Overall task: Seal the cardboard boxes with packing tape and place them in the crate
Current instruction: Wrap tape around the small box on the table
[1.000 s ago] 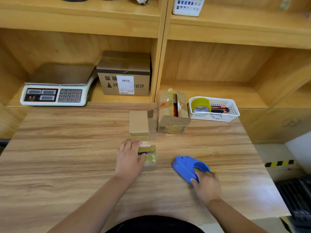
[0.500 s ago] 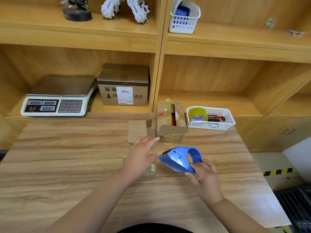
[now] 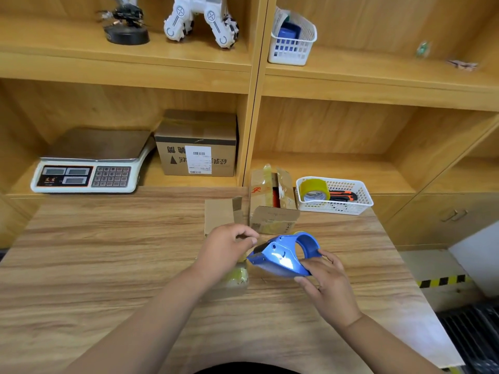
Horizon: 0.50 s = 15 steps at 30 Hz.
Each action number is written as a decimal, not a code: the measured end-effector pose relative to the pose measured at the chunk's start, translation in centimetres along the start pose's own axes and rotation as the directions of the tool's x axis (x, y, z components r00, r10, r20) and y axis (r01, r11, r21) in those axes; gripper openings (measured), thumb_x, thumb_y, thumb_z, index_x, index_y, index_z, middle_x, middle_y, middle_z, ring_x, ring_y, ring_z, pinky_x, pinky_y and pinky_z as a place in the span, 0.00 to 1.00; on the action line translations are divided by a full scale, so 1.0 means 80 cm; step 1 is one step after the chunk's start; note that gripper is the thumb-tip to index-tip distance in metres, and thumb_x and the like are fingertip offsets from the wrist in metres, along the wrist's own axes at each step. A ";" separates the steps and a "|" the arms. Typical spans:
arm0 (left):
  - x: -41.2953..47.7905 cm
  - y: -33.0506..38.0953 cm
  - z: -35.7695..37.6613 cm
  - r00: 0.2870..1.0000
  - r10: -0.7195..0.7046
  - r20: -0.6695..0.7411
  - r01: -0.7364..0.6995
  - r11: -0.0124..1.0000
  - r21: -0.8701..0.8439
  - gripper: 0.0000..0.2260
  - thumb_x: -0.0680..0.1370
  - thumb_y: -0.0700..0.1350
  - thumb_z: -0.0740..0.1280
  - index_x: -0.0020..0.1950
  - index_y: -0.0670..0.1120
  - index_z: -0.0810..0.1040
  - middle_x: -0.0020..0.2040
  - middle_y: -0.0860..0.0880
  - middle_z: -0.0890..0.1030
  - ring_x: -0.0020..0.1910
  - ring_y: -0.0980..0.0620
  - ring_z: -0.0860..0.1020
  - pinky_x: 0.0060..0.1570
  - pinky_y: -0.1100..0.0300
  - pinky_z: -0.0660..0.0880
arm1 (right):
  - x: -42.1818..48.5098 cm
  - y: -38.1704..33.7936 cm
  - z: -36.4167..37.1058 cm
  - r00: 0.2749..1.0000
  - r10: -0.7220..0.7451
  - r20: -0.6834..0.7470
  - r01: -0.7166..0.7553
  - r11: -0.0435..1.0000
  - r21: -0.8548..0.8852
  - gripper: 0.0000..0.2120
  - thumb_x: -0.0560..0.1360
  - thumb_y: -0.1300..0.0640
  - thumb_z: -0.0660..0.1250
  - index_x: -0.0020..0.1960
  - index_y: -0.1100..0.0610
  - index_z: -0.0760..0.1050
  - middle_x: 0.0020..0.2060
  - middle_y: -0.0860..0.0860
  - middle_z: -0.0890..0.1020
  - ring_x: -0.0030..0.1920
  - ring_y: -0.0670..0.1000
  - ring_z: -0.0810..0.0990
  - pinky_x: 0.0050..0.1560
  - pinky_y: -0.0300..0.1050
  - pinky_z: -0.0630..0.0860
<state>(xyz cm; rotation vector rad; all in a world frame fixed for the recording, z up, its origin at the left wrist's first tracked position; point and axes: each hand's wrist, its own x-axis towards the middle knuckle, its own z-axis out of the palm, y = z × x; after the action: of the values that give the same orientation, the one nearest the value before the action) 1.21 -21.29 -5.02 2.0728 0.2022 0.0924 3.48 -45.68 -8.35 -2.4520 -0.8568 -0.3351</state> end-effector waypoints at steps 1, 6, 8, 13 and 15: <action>0.000 0.001 0.000 1.000 -0.006 -0.012 0.005 1.000 -0.020 0.07 0.75 0.44 0.69 0.41 0.57 0.81 0.41 0.61 0.82 0.36 0.65 0.75 0.36 0.72 0.68 | 0.002 -0.002 -0.001 1.000 -0.002 0.010 0.002 1.000 0.004 0.14 0.73 0.48 0.64 0.45 0.58 0.81 0.37 0.46 0.81 0.44 0.42 0.76 0.69 0.38 0.59; 0.000 0.005 -0.005 0.998 -0.030 -0.050 0.026 0.996 -0.089 0.09 0.75 0.41 0.68 0.38 0.55 0.80 0.31 0.61 0.79 0.30 0.63 0.74 0.30 0.72 0.68 | 0.010 -0.009 -0.008 1.000 -0.002 0.026 0.000 0.999 0.050 0.09 0.72 0.53 0.66 0.45 0.58 0.79 0.38 0.47 0.81 0.47 0.45 0.75 0.69 0.40 0.58; 0.001 0.007 -0.007 0.997 -0.048 -0.056 0.042 0.993 -0.107 0.09 0.74 0.41 0.67 0.37 0.53 0.80 0.34 0.57 0.81 0.32 0.59 0.77 0.34 0.66 0.73 | 0.009 -0.013 -0.008 1.000 0.009 0.021 -0.010 0.998 0.054 0.08 0.70 0.57 0.68 0.47 0.59 0.79 0.39 0.49 0.82 0.52 0.45 0.73 0.69 0.44 0.60; 0.005 0.005 -0.007 0.995 -0.092 -0.032 0.088 0.988 -0.124 0.08 0.73 0.41 0.68 0.35 0.52 0.81 0.33 0.54 0.82 0.32 0.55 0.79 0.33 0.64 0.74 | 0.020 -0.023 -0.013 0.995 0.092 0.039 -0.095 0.992 0.087 0.11 0.67 0.59 0.66 0.48 0.61 0.79 0.39 0.51 0.81 0.54 0.47 0.70 0.61 0.49 0.64; 0.006 0.002 -0.006 0.993 -0.117 -0.031 0.112 0.984 -0.135 0.09 0.74 0.40 0.68 0.35 0.51 0.81 0.32 0.54 0.82 0.31 0.58 0.79 0.31 0.66 0.74 | 0.026 -0.025 -0.015 0.987 0.145 0.063 -0.151 0.983 0.103 0.14 0.68 0.55 0.64 0.50 0.59 0.79 0.42 0.48 0.81 0.56 0.50 0.71 0.59 0.46 0.64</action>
<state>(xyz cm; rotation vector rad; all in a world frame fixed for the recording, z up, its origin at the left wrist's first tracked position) 1.64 -20.87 -4.69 1.9234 0.3302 0.0736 3.70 -43.96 -5.74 -2.4169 -0.6909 -0.1632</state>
